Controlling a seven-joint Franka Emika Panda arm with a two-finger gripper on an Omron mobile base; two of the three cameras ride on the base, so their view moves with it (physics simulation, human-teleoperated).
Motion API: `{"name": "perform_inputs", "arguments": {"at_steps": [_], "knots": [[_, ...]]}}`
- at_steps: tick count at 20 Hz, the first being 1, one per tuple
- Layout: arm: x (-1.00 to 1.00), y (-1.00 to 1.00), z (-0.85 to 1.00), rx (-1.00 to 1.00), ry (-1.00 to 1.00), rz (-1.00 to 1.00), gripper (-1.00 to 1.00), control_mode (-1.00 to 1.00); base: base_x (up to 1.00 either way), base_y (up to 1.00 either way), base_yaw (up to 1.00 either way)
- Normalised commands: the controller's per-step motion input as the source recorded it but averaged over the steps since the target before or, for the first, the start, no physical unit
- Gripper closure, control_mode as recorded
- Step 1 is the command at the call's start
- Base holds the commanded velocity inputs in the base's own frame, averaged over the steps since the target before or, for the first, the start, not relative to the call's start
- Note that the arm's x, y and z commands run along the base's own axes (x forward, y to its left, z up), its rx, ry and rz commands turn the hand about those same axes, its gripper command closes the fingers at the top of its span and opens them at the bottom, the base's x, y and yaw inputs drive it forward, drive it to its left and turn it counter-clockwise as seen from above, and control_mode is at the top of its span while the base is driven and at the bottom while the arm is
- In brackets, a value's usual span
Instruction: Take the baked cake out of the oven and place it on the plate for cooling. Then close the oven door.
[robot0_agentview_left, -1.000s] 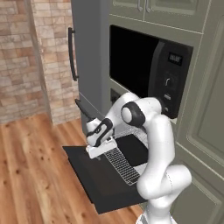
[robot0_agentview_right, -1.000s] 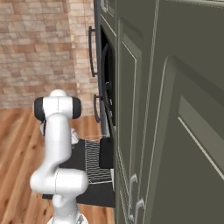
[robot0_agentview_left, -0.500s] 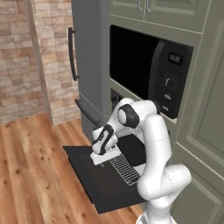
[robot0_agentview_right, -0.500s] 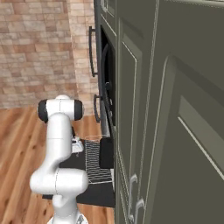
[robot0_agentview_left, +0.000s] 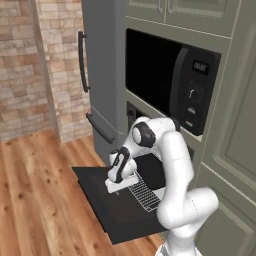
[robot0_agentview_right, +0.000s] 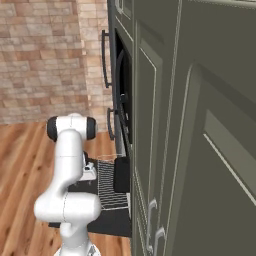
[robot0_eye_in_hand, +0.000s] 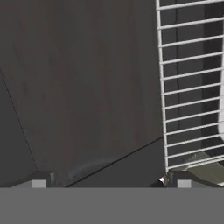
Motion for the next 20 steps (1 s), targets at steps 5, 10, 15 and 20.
{"name": "perform_inputs", "arguments": {"at_steps": [5,10,15,20], "knots": [[0.16,0.00,-0.42,0.02,-0.06,0.00,-1.00,-1.00,0.00,0.00,0.00],[0.17,0.00,-0.41,0.01,-0.06,0.01,-1.00,-1.00,0.00,0.00,0.00],[0.21,0.00,-0.37,0.03,-0.05,0.02,-1.00,-1.00,0.00,0.00,0.00],[0.26,-0.02,-0.31,0.03,-0.04,0.02,-1.00,-1.00,0.00,0.00,0.00]]}}
